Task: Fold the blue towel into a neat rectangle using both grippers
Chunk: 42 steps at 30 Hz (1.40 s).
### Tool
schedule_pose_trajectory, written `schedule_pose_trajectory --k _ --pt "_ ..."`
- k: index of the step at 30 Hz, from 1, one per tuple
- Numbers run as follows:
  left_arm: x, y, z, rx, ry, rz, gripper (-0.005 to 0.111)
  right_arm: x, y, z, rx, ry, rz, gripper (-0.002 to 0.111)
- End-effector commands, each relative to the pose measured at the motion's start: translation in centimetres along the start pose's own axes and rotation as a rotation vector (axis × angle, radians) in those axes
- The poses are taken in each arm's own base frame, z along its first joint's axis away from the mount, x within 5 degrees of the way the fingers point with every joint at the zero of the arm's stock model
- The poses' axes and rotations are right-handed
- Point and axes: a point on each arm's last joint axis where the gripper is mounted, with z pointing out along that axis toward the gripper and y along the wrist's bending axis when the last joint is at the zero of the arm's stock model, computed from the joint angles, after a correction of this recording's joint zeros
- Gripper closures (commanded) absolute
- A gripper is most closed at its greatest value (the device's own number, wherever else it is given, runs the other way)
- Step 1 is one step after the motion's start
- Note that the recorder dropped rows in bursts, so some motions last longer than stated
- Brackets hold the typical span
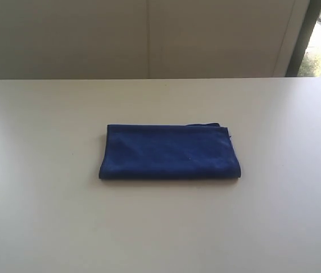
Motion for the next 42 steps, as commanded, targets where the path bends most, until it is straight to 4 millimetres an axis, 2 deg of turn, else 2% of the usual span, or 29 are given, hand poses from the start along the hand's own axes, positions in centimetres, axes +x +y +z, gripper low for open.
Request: schedule_pose_trajectory --k 1,4,8,13,19,25,28,32,34,35,38,42 --pt "1.2 -2.2 -1.1 0.313 0.132 -0.193 0.107 0.1 0.0 0.0 -0.007 -0.009 -0.012 0.108" --pt "2.1 -4.4 -2.4 0.511 0.365 -0.484 0.107 0.1 0.0 0.0 -0.007 -0.009 -0.012 0.108" --pt "2.9 -5.8 -3.9 0.586 0.683 -0.856 0.107 0.1 0.0 0.0 -0.007 -0.009 -0.012 0.108" --pt "3.1 -5.9 -4.1 0.596 0.711 -0.856 0.107 0.1 0.0 0.0 -0.007 -0.009 -0.012 0.108" --pt "3.1 -5.8 -4.0 0.526 0.775 -1.046 0.107 0.1 0.0 0.0 -0.007 -0.009 -0.012 0.108" --pt "2.9 -5.5 -3.6 0.503 0.712 -1.032 0.107 0.1 0.0 0.0 -0.007 -0.009 -0.012 0.108" --pt "2.7 -5.2 -3.2 0.507 0.627 -0.929 0.107 0.1 0.0 0.0 -0.007 -0.009 -0.012 0.108" --pt "2.1 -4.9 -2.8 0.538 0.445 -0.612 0.107 0.1 0.0 0.0 -0.007 -0.009 -0.012 0.108" --pt "1.0 -5.0 -2.7 0.531 0.34 -0.509 0.107 0.1 0.0 0.0 -0.007 -0.009 -0.012 0.108" --pt "0.0 -5.1 -2.6 0.528 0.25 -0.396 0.107 0.1 0.0 0.0 -0.007 -0.009 -0.012 0.108" --pt "-1.0 -5.4 -2.8 0.553 0.127 -0.173 0.107 0.1 0.0 0.0 -0.007 -0.009 -0.012 0.108" --pt "-0.5 -5.5 -2.8 0.612 0.035 0.143 0.107 0.1 0.0 0.0 -0.007 -0.008 0.006 0.108"
